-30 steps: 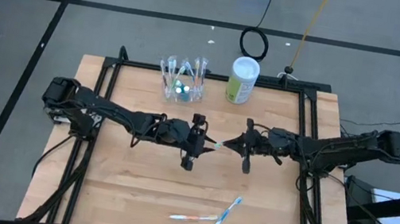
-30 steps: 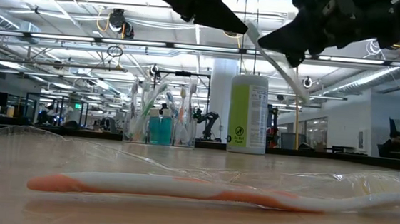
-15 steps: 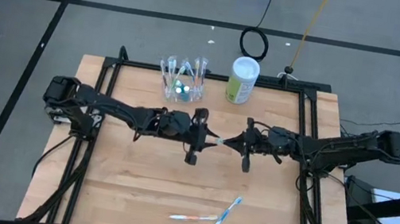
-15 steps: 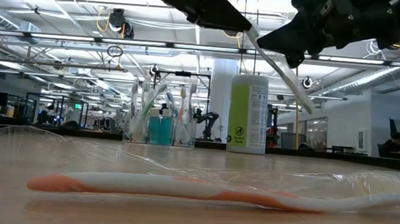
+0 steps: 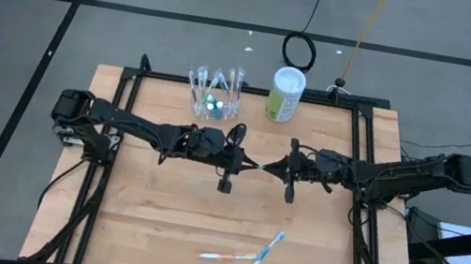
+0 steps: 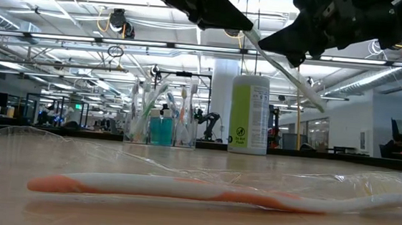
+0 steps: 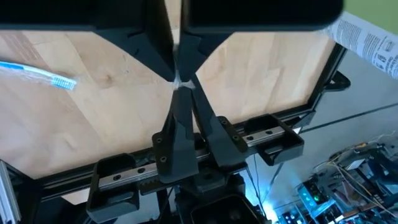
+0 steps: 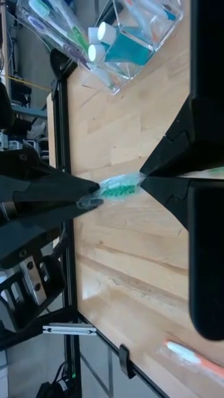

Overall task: Pick & Place toothbrushing station
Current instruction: Put the green toothbrush into the transparent organizer

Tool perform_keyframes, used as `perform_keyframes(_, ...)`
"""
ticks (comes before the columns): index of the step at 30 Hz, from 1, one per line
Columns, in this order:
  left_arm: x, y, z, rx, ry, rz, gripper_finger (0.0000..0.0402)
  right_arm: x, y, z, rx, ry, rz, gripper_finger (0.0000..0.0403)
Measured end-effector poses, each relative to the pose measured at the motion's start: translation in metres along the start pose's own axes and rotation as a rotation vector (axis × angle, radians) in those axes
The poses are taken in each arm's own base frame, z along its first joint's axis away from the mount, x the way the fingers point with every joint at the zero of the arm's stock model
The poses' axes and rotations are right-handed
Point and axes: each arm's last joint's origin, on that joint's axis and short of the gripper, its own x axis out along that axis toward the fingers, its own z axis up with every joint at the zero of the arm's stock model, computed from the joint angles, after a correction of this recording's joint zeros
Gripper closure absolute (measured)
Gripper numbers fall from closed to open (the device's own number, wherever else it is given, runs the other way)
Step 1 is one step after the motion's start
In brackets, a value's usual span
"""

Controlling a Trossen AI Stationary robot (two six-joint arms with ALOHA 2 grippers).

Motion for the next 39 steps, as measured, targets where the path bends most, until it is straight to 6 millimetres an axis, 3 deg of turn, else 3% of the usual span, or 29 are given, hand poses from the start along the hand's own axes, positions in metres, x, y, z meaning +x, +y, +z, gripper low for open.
perform_keyframes(9,0.0,0.001,-0.004,-0.001,0.052,0.031,0.0389,-0.001,0.0,-0.006,0.0,0.02,-0.004,0.0359)
perform_keyframes(21,-0.007,0.018,-0.01,0.011,0.245,0.285,0.0398,-0.002,-0.007,-0.01,-0.007,0.019,-0.213,0.0304)
perform_keyframes(27,-0.025,0.061,0.019,-0.098,0.413,0.402,0.039,-0.002,-0.007,-0.01,-0.007,0.02,-0.212,0.0301)
perform_keyframes(31,-0.046,0.101,0.037,-0.313,0.465,0.497,0.0398,-0.002,-0.007,-0.01,-0.007,0.021,-0.212,0.03)
perform_keyframes(35,-0.066,0.142,0.035,-0.514,0.484,0.507,0.0394,-0.002,-0.007,-0.01,-0.007,0.02,-0.211,0.03)
perform_keyframes(39,-0.079,0.174,0.018,-0.619,0.514,0.521,0.0397,-0.002,-0.007,-0.01,-0.007,0.022,-0.211,0.03)
